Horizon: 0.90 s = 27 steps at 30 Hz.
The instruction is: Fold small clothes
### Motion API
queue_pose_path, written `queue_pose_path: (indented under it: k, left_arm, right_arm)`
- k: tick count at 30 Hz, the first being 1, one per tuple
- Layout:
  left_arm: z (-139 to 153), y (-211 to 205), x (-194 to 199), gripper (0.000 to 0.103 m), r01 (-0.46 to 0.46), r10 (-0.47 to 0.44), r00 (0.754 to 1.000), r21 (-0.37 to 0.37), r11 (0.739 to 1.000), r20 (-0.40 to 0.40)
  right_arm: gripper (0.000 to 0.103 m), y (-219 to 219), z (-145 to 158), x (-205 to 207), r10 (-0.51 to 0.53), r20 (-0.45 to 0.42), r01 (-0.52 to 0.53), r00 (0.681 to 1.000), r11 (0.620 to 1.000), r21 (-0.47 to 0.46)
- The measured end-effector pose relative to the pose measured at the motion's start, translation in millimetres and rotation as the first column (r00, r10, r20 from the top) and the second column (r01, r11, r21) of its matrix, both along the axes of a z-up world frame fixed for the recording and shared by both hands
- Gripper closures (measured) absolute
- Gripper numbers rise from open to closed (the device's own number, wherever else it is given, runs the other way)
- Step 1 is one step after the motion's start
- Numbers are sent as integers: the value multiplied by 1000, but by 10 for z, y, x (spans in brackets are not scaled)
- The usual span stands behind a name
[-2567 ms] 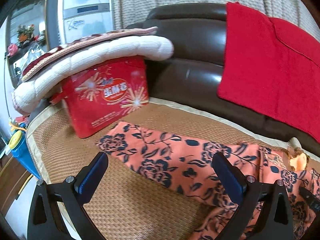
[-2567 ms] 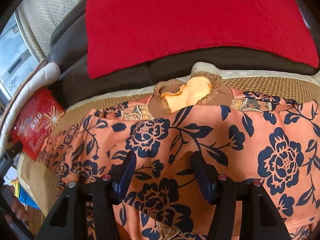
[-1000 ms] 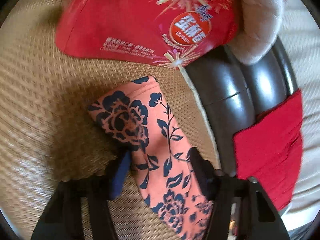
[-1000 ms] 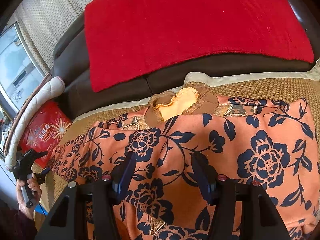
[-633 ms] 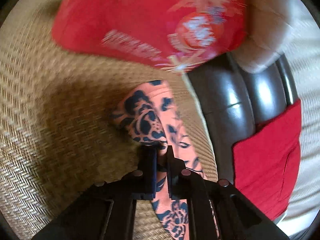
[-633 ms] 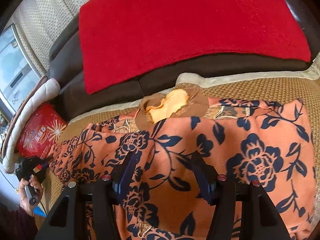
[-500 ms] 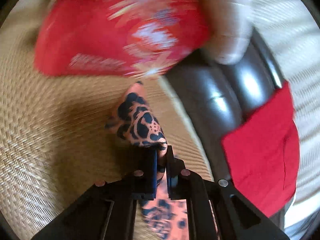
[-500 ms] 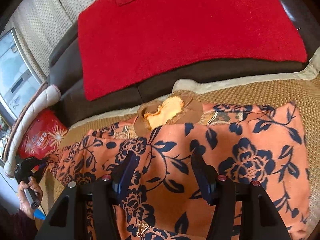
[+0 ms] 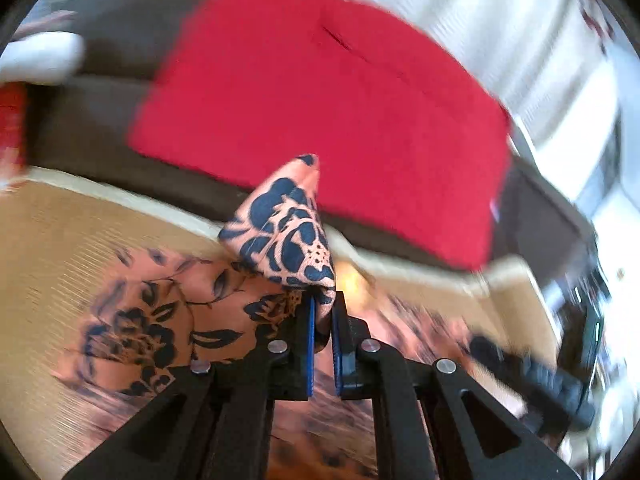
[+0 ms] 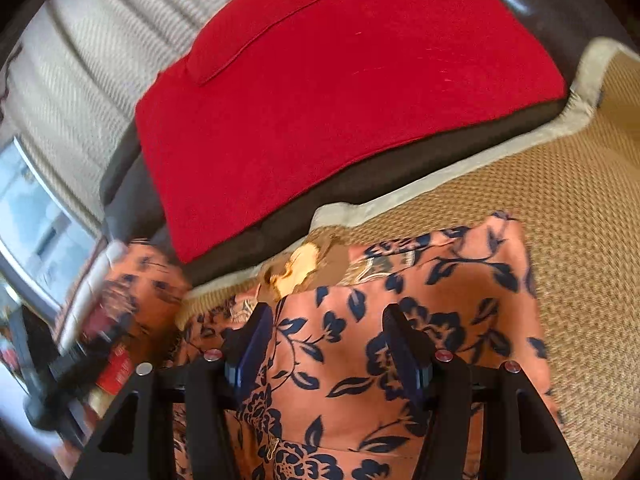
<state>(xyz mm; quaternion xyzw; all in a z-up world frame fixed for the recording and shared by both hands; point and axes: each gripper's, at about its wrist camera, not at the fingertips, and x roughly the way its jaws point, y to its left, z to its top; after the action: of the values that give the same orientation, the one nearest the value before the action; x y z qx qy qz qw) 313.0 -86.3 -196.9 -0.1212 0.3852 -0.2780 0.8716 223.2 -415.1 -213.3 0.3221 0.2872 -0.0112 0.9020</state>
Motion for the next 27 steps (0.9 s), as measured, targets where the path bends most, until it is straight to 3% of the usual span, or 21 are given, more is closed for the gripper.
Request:
queue_pose_path:
  k: [3, 4, 5, 7, 9, 11, 14, 20, 25, 27]
  left_arm:
    - [-241, -507, -110, 94, 136, -128, 985, 65, 989, -117]
    - [-279, -566, -137, 93, 161, -149, 976, 62, 985, -157]
    - [-302, -580, -161, 93, 172, -159, 969, 55, 984, -188]
    - [-239, -458, -207, 88, 144, -135, 974, 34, 989, -184]
    - [-132, -259, -189, 74, 95, -90, 987, 28, 995, -135]
    - [-12, -30, -209, 62, 18, -14, 997, 55, 998, -72]
    - [74, 272, -223, 62, -87, 87, 996, 104, 991, 3]
    - [-163, 796, 86, 62, -224, 229, 973, 140, 965, -17]
    - [-220, 1079, 101, 62, -256, 265, 963, 157, 954, -45]
    - [-298, 1107, 150, 62, -255, 269, 961, 161, 954, -72]
  right_arm:
    - [38, -188, -26, -44, 6, 15, -7, 1000, 998, 64]
    - [29, -242, -56, -35, 24, 19, -26, 1000, 994, 109]
    - [27, -289, -107, -9, 55, 19, -57, 998, 984, 171]
    - [27, -342, -207, 29, 89, 13, -89, 996, 959, 271]
    - [27, -326, -269, 80, 120, 1, -114, 993, 944, 311]
    - [27, -266, -334, 164, 149, -28, -132, 988, 937, 323]
    - [27, -204, -416, 220, 151, -73, -120, 986, 939, 321]
    - [28, -97, -680, 476, 163, -129, -106, 978, 925, 364]
    - [28, 176, -657, 630, 191, -111, -148, 975, 938, 313]
    - [43, 327, -630, 676, 217, -118, -181, 969, 949, 259]
